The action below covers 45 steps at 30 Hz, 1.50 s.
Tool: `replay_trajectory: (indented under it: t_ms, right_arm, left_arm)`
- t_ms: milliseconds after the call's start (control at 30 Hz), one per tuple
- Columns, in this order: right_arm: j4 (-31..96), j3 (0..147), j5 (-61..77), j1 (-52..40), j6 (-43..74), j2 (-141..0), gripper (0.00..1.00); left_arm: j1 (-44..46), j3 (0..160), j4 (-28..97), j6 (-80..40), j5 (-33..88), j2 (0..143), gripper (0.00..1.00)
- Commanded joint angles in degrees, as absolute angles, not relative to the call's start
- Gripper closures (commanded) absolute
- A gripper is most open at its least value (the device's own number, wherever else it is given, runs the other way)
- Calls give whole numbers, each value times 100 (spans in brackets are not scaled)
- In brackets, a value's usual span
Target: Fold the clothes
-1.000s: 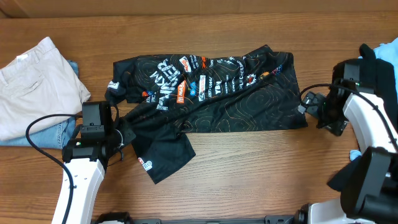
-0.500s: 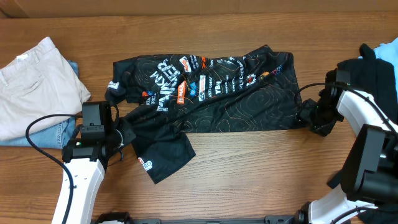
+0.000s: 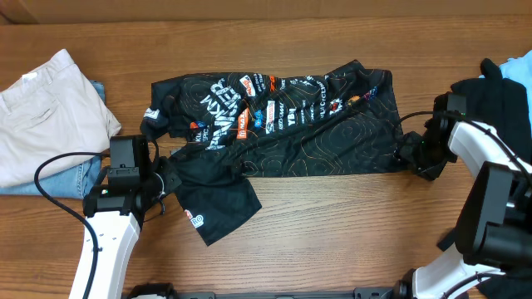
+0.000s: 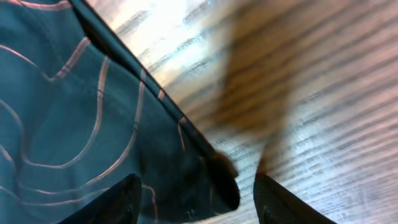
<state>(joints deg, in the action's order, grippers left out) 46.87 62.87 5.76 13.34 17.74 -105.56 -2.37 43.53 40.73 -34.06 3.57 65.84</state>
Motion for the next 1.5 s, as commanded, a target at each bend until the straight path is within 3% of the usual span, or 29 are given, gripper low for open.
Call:
replay_trajectory:
  t_ms: [0,100,200,400,467,500,567,733,1033,1467]
  right_arm:
    - [4458,5994,659,1315,1782,-10654,40]
    - [4416,5968,659,1315,1780,-10654,62]
    - [4416,5968,657,1315,1780,-10654,66]
    - [4421,5968,657,1315,1780,-10654,68]
    - [4418,5968,657,1315,1778,-10654,75]
    - [4418,5968,657,1315,1778,-10654,79]
    - [4412,5968,657,1315,1789,-10654,96]
    - [4366,5968,676,1315,1994,-10654,96]
    - [4372,5968,652,1315,1837,-10654,96]
    - [4331,5968,655,1315,1752,-10654,96]
  left_arm:
    - [-276,4366,4066,-3321,301,6556,79]
    - [-276,4366,4066,-3321,303,6556,84]
    - [-276,4366,4069,-3321,303,6556,85]
    - [-276,4366,4431,-3321,301,6556,66]
    - [-270,4366,4541,-3319,298,6556,63]
    - [-266,4366,4595,-3319,287,6556,56]
    - [-266,4366,4654,-3317,233,6556,48]
    - [-266,4366,4657,-3317,231,6556,38]
    - [-268,4364,4646,-3273,-410,6851,33]
    - [-266,4364,4215,-3297,-399,7940,28]
